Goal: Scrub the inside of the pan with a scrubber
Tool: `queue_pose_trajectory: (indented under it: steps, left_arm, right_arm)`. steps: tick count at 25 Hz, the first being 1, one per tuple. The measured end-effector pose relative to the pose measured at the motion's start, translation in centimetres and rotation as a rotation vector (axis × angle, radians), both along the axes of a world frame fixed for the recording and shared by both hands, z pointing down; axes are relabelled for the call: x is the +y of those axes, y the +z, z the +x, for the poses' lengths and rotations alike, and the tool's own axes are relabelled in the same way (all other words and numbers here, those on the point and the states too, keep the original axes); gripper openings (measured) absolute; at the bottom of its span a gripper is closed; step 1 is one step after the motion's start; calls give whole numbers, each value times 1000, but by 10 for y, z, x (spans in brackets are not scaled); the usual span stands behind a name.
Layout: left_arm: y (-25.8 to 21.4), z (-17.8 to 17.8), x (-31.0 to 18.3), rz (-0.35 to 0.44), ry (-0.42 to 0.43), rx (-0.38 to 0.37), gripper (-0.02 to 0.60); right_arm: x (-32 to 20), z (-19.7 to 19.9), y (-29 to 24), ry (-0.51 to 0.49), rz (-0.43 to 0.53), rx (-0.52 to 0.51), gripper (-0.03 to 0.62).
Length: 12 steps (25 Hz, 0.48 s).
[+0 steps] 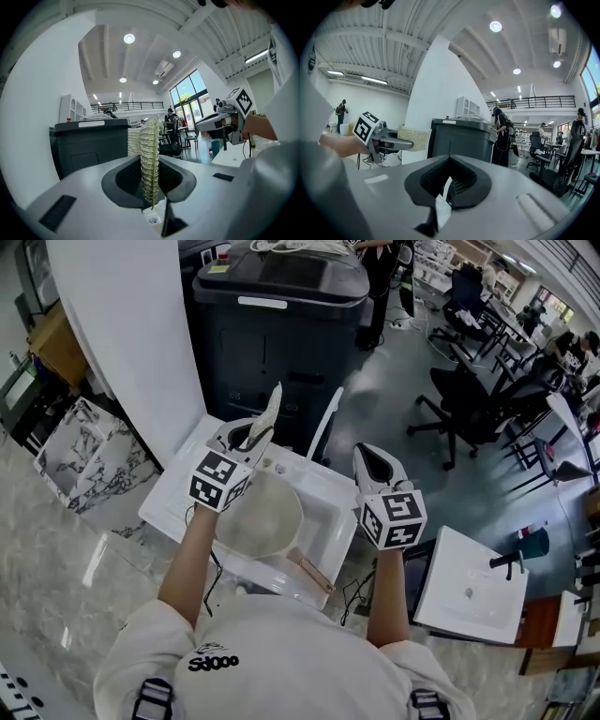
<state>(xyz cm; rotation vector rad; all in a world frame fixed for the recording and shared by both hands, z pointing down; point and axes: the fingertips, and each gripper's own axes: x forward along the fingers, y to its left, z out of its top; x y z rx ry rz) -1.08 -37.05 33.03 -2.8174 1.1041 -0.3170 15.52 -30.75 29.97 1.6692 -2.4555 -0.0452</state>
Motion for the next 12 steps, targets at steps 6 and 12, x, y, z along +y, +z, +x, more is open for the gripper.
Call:
queue_pose_trajectory:
  steps: [6, 12]
  left_arm:
    - [-13, -1, 6, 38, -1, -18, 69]
    - [-28, -1, 20, 82, 6, -43, 69]
  right_arm:
    - [0, -5, -4, 0, 10, 22, 8]
    - [6, -12, -11, -14, 30, 26, 8]
